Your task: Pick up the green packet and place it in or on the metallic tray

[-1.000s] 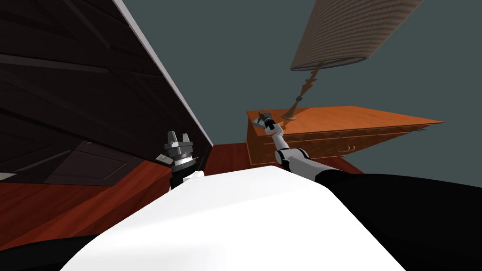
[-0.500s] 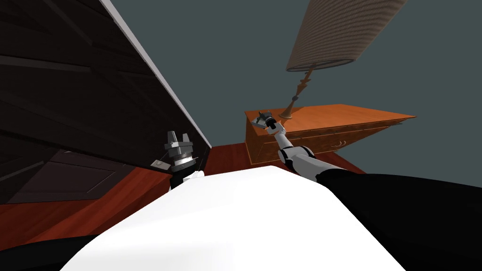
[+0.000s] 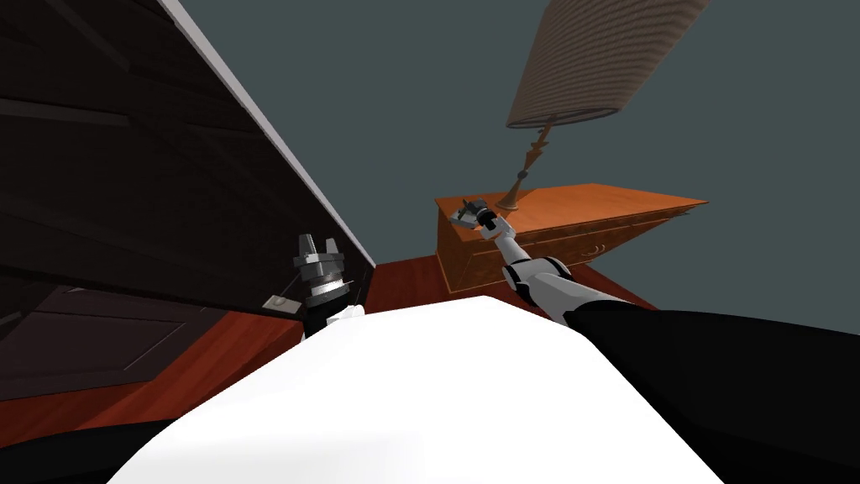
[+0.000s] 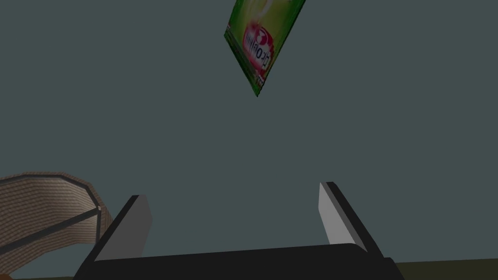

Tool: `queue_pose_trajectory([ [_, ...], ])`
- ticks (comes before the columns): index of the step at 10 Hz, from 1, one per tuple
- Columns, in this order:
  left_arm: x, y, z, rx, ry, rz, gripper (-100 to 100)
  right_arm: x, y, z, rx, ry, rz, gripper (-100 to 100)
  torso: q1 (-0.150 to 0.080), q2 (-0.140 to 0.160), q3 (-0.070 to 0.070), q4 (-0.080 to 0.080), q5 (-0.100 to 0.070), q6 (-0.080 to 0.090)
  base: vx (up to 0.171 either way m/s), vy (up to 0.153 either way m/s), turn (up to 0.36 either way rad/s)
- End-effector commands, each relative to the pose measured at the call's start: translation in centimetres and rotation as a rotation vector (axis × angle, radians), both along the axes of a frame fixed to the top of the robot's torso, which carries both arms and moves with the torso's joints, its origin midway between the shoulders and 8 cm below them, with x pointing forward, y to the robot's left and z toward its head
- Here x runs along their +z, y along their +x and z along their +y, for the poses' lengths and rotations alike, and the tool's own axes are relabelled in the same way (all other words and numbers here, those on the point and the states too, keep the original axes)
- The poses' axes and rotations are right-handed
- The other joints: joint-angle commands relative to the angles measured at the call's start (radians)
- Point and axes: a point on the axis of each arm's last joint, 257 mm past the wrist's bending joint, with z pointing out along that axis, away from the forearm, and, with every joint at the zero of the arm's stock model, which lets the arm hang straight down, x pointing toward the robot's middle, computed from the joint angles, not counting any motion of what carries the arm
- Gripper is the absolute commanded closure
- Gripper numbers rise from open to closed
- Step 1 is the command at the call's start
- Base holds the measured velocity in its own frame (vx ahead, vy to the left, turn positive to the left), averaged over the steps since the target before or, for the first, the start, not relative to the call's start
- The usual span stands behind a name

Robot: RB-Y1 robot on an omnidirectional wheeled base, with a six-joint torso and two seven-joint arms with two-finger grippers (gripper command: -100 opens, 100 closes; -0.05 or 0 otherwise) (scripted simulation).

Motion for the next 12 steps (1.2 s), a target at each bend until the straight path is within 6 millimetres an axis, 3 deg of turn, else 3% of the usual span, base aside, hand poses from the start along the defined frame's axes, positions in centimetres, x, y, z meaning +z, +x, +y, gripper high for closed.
queue_pose_trajectory([
  [1,0.00,0.00,0.00,0.000,0.000,0.000,0,0.00,0.02,-0.05,0.008,0.034,0.003,-100,0.000,0.000,0.000,0.000,0.000,0.000,0.003,0.008,0.031],
  [3,-0.01,0.00,0.01,0.000,0.000,0.000,0,-0.20,-0.03,-0.81,0.026,-0.005,0.029,-100,-0.001,-0.001,0.000,0.000,-0.001,0.002,0.037,0.095,-0.215],
  [6,0.00,0.00,0.00,0.000,0.000,0.000,0,-0.21,-0.04,-0.79,0.031,0.024,0.031,-100,-0.003,0.001,0.001,0.000,-0.001,0.000,0.001,0.023,0.023],
  [7,0.00,0.00,0.00,0.000,0.000,0.000,0,-0.20,-0.04,-0.78,0.032,0.028,0.031,0,-0.005,0.001,0.001,0.000,-0.001,0.000,0.000,0.000,0.000],
  [12,0.00,0.00,0.00,0.000,0.000,0.000,0,-0.20,-0.04,-0.78,0.032,0.027,0.031,0,-0.005,0.001,0.001,0.000,-0.001,0.000,0.000,0.000,0.000],
])
